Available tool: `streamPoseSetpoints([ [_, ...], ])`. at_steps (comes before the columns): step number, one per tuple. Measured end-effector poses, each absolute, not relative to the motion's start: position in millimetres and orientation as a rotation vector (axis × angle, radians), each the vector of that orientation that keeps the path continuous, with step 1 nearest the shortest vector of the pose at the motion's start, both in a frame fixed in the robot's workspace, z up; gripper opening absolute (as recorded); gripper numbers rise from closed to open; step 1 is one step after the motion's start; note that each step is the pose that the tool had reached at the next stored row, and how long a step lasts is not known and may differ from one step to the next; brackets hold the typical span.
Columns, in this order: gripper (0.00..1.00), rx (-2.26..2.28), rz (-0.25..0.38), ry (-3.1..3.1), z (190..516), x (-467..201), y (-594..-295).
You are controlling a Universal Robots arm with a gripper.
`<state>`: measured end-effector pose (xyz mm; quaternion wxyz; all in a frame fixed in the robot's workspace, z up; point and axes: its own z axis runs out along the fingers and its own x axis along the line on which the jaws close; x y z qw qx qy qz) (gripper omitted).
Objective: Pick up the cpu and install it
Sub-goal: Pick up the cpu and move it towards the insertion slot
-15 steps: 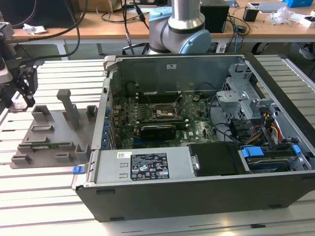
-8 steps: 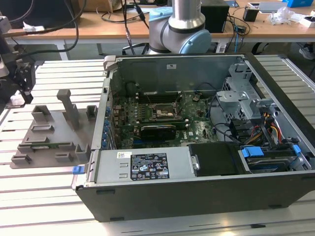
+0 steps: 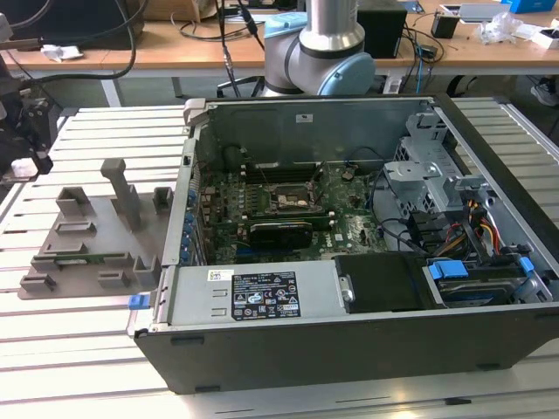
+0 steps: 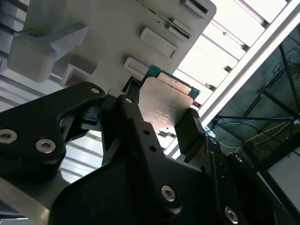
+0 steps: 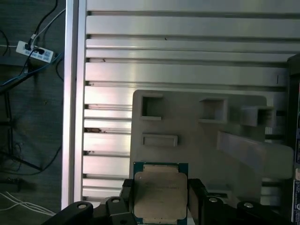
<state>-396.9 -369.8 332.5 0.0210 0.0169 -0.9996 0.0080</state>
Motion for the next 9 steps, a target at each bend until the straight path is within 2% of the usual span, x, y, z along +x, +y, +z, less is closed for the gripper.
streamPoseSetpoints([
  [9,0.55,0.053,0.025,-3.099,350,-397,-370],
])
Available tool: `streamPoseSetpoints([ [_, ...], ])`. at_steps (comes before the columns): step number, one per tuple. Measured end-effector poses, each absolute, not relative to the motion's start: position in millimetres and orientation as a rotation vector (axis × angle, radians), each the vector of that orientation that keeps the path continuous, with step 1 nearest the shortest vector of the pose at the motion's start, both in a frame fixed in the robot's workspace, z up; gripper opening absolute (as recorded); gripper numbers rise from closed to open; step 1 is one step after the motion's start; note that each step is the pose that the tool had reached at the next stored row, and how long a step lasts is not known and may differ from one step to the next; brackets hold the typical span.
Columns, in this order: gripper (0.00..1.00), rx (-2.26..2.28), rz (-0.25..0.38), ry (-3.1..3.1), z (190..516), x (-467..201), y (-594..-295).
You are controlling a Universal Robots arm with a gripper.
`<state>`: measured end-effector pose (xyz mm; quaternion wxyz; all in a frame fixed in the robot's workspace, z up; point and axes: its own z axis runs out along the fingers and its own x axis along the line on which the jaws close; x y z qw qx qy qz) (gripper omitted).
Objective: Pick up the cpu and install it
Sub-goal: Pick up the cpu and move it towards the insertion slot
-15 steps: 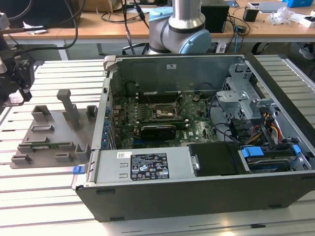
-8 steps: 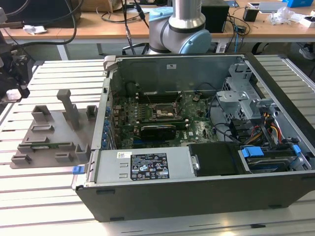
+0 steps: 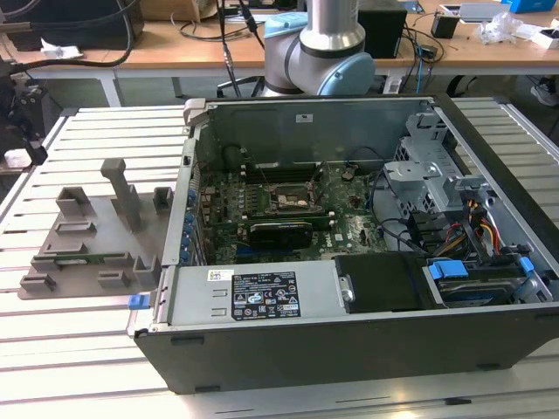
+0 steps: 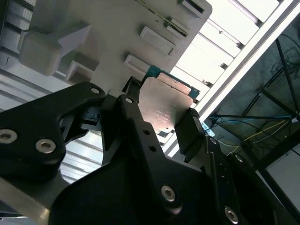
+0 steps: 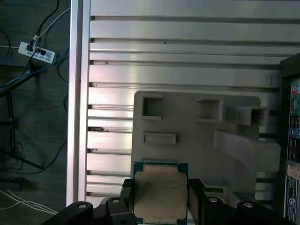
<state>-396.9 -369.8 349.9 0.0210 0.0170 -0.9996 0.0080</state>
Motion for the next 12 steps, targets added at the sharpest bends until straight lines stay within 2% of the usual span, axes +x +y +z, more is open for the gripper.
streamPoseSetpoints([
  [12,0.55,0.053,0.025,-3.099,368,-397,-370],
])
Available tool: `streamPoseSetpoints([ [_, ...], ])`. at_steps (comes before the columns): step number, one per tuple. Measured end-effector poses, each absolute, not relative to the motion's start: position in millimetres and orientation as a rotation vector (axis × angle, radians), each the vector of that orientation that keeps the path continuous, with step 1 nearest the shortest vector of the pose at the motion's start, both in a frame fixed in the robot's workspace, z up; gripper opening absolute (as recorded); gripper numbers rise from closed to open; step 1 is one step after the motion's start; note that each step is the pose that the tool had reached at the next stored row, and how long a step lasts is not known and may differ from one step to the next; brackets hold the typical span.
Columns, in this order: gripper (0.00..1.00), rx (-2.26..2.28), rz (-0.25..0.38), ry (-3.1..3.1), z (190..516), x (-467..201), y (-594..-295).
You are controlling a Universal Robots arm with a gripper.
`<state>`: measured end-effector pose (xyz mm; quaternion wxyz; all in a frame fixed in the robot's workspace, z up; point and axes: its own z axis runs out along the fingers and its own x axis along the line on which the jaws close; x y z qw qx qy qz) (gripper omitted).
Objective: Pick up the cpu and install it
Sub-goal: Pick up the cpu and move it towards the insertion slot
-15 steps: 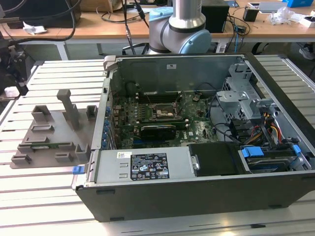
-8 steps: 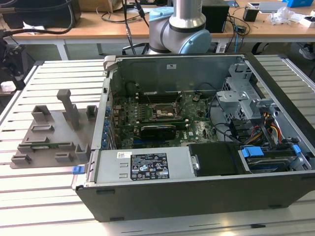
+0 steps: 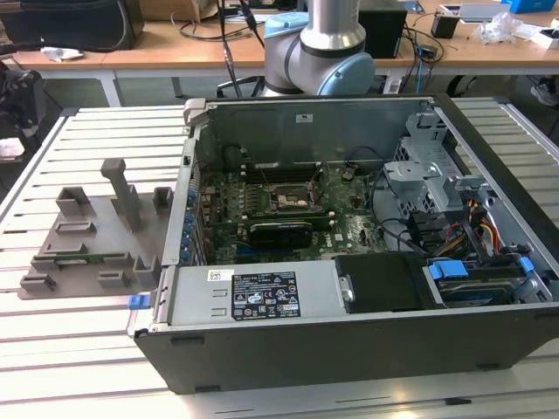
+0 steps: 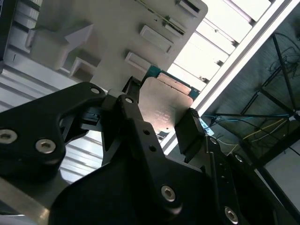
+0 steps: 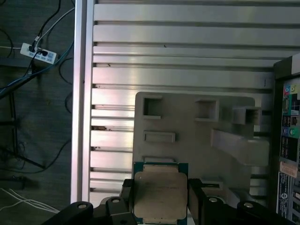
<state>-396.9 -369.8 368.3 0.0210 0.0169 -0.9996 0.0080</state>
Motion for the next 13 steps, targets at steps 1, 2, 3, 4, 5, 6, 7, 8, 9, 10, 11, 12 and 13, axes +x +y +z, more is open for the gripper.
streamPoseSetpoints([
  [1,0.55,0.053,0.025,-3.099,370,-397,-370],
  [2,0.55,0.053,0.025,-3.099,371,-397,-370],
  [3,0.55,0.053,0.025,-3.099,373,-397,-370],
  [4,0.55,0.053,0.025,-3.099,375,-397,-370],
  [5,0.55,0.053,0.025,-3.099,376,-397,-370],
  [6,0.55,0.053,0.025,-3.099,377,-397,-370],
  [7,0.55,0.053,0.025,-3.099,380,-397,-370],
  [8,0.55,0.053,0.024,-3.099,384,-397,-370],
  [9,0.55,0.053,0.025,-3.099,387,-397,-370],
  [10,0.55,0.053,0.024,-3.099,388,-397,-370],
  [11,0.55,0.053,0.024,-3.099,389,-397,-370],
  [12,0.55,0.053,0.024,-3.099,391,-397,-370],
  [13,0.55,0.053,0.023,-3.099,392,-397,-370],
])
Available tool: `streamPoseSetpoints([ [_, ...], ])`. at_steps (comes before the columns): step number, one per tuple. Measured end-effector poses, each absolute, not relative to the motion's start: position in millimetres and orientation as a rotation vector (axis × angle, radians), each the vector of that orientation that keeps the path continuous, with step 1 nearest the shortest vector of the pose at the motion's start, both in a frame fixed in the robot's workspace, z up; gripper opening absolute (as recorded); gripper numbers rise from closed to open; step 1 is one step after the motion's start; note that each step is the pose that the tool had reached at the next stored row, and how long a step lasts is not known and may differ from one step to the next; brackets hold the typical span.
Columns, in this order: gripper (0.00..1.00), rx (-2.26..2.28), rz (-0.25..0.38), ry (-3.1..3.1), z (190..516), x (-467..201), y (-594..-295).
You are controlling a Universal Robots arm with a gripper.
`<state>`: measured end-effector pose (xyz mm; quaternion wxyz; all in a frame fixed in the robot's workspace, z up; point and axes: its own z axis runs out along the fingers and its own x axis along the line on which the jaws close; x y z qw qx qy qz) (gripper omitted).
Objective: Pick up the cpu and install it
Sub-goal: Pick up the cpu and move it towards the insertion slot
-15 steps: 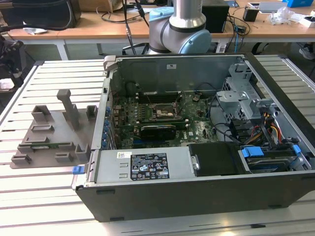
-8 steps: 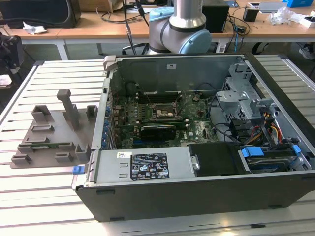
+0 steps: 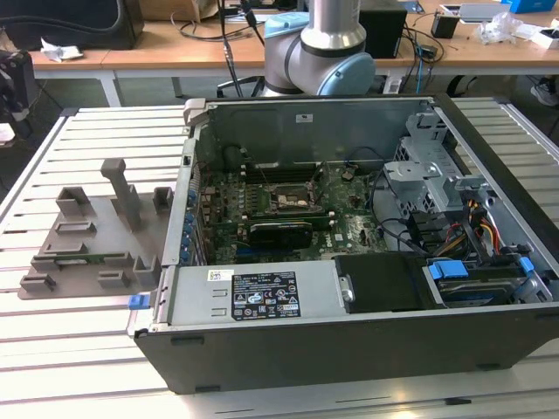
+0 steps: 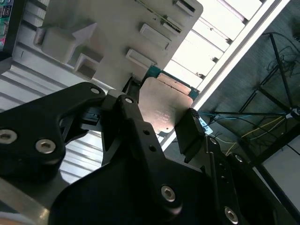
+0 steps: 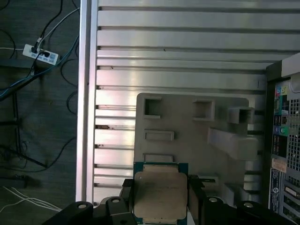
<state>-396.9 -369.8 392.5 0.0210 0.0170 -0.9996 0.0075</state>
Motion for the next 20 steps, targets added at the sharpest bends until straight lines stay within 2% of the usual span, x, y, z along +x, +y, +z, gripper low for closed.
streamPoseSetpoints([
  [11,0.55,0.053,0.021,-3.099,396,-391,-370],
  [20,0.55,0.053,0.021,-3.099,396,-357,-370],
])
